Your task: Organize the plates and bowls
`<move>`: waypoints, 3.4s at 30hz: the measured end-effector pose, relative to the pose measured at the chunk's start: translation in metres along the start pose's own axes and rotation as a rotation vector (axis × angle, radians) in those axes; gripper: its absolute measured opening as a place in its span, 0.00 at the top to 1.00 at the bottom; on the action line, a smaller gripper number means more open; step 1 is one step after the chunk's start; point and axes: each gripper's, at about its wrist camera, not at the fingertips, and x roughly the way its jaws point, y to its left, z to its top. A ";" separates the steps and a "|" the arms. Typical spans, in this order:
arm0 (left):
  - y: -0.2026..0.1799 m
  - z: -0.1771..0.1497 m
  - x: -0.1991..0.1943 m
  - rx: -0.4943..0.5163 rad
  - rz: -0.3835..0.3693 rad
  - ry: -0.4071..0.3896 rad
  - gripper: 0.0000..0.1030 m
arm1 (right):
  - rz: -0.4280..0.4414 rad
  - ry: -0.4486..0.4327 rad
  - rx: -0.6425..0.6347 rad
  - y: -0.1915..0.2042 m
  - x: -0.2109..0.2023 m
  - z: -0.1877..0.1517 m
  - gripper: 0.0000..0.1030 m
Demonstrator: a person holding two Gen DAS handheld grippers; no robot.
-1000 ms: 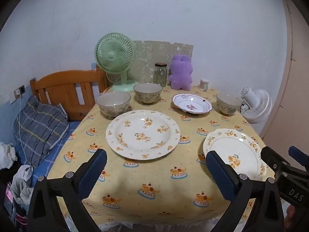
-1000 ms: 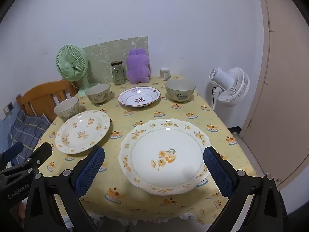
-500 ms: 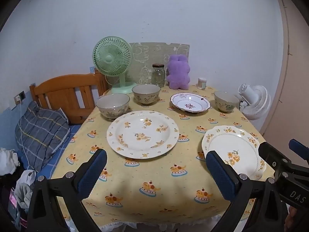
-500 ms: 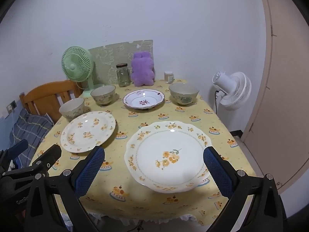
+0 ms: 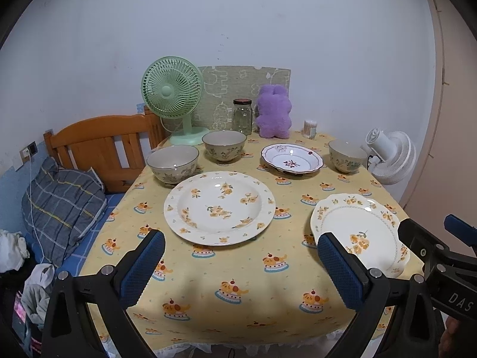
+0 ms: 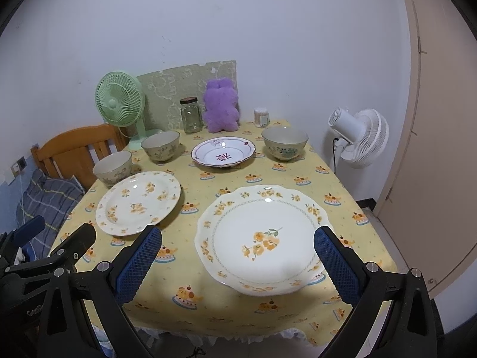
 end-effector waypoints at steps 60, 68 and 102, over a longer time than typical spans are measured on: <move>0.008 -0.001 0.007 -0.022 -0.028 0.011 0.00 | -0.030 0.011 -0.001 -0.001 0.006 -0.001 0.00; 0.009 0.001 0.010 -0.007 -0.027 0.011 0.02 | -0.040 0.024 -0.008 0.005 0.011 0.000 0.00; -0.090 0.017 0.125 0.100 -0.124 0.228 0.37 | -0.108 0.218 0.030 -0.062 0.124 0.027 0.14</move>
